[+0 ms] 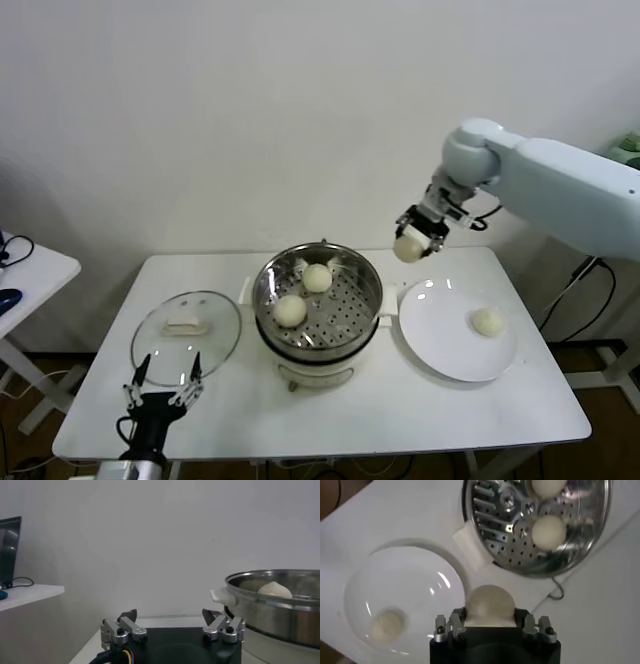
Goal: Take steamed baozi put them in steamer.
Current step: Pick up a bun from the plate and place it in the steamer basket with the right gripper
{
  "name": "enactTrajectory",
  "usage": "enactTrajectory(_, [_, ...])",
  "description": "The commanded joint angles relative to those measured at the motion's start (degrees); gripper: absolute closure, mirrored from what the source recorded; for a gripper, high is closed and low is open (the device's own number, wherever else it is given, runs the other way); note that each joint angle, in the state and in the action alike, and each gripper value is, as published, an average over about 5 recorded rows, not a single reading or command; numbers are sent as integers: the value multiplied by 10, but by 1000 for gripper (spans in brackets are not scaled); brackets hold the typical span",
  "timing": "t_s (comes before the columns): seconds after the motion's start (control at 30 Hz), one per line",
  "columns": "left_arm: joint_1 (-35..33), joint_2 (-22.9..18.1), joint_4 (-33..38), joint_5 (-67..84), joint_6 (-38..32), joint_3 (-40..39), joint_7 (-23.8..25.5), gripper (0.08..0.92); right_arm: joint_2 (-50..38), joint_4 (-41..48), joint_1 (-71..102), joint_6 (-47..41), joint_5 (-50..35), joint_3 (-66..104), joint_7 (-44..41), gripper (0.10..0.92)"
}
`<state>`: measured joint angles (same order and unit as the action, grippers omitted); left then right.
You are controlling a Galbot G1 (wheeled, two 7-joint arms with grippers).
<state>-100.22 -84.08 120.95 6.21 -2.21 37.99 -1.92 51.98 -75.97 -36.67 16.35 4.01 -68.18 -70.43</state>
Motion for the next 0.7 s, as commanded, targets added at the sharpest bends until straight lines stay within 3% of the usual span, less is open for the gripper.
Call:
enactTrajectory(0.03, [-4,2,4,-3,1,1,-1,177,78,-124,0,87,157,15,-2,389])
enactTrajectory(0.27, [-3,7,0,-4,5,0,-1,177,139,-131,54,121,223,22,0,389])
enactTrajectory(0.7, [3,12,-4,-2,11,-6,-1,177,222,-101,90,177,273,-2,10,389])
